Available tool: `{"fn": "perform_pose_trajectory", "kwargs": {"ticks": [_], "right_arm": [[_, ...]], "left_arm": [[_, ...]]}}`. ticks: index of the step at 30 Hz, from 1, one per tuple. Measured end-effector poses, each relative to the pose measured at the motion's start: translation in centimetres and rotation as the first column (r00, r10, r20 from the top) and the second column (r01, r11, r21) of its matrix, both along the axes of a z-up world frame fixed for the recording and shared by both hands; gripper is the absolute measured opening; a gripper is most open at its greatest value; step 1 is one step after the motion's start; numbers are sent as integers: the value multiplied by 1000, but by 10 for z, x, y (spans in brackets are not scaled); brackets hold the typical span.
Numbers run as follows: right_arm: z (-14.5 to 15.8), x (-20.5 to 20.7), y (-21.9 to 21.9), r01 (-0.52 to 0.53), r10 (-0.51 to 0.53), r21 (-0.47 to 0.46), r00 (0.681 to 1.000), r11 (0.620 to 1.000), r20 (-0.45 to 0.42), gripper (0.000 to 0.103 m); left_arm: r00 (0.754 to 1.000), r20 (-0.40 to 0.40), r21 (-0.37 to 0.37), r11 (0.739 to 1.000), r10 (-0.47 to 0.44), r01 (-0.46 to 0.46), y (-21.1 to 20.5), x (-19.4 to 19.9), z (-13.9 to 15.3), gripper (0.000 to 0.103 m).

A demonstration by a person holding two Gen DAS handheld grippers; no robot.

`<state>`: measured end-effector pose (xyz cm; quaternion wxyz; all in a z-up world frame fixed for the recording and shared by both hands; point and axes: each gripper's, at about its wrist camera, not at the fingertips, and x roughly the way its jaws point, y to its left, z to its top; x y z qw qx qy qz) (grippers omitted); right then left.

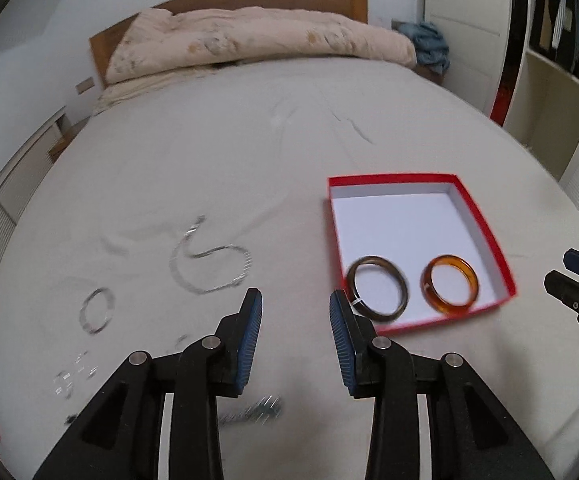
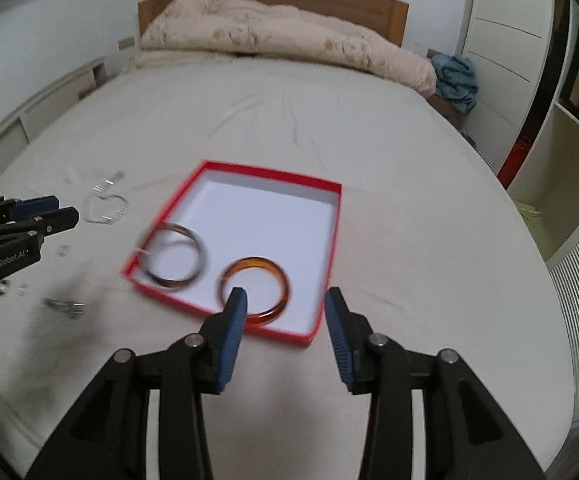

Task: Organize jewelry
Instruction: 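Withdraw both tools from the red box back over the jewelry, then grasp the beaded bracelet with the left tool while the right tool grasps a silver ring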

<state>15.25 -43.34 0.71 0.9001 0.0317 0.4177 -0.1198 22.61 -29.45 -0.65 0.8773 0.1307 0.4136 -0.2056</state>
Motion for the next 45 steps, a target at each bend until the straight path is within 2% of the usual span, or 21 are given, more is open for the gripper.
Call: {"fn": "perform_pose_trajectory", "kwargs": {"ticks": [3,7,12,16,21,29,33,39,45], "right_arm": [[26,-24,29,-23,22,16,999,1000,48,38],[52,-50,71,-71,66,44,992,996,107,38],[71,-75,124,-132,122,59,981,990,151,38],[76,-88,154,-165,148,83,972,983,182,38],[64,-85,193,-220,198,121,965,968,174,38],[16,-54,232,-304,286,176,950,936,123,38],[-10,-30,248,-345,334,202,938,917,89,38],[-48,17,273,-394,399,247,916,886,29,38],[-81,64,301,-428,448,276,894,861,-11,38]], "left_arm": [[999,20,-3,999,42,-42,40,-20,26,39],[989,75,-23,992,123,-122,116,-44,52,53],[966,95,-64,970,241,-236,220,-66,72,53],[942,96,-97,945,320,-311,287,-85,72,56],[916,50,-119,914,397,-389,335,-97,44,56],[903,-69,-135,892,425,-431,340,-87,-26,56],[898,-120,-138,888,424,-438,338,-70,-48,56],[875,-221,-149,872,431,-466,341,-38,-84,56],[869,-281,-153,875,408,-460,336,0,-108,56]]}}
